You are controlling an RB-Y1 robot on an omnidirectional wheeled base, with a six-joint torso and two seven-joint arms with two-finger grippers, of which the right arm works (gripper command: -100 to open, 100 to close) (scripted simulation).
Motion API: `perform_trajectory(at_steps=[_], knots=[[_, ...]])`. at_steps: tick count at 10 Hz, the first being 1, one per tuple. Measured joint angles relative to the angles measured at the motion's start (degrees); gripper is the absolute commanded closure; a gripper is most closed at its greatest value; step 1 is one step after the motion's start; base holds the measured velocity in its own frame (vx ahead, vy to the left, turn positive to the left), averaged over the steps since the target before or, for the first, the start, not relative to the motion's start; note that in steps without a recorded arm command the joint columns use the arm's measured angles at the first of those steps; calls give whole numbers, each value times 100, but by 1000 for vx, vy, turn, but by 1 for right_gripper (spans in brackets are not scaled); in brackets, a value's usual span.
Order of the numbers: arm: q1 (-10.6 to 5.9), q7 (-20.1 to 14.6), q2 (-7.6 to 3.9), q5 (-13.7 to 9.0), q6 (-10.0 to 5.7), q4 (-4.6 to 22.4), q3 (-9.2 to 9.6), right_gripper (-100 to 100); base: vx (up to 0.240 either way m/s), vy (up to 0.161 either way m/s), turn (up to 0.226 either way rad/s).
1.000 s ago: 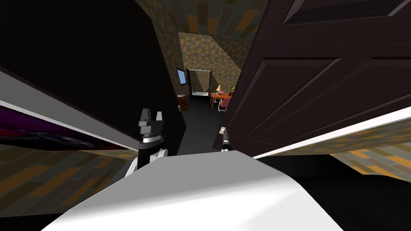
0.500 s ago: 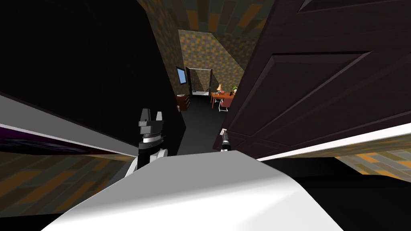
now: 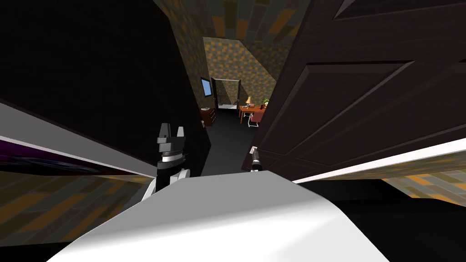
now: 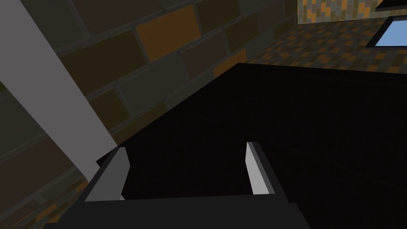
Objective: Push the door open
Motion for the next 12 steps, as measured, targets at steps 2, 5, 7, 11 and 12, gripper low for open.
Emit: perform_trajectory(at_steps=[2, 5, 7, 11, 12], knots=[[10, 38, -39, -42, 66, -12, -68, 100, 174, -5, -45], [-93, 64, -149, -116, 23, 53, -197, 100, 165, -7, -34], [-11, 69, -214, -175, 104, -51, -285, 100, 223, 9, -74], [-67, 137, -344, -324, 45, 54, -562, 100, 173, -3, -80], [-56, 155, -362, -369, 30, 54, -647, -100, 9, 99, -71]])
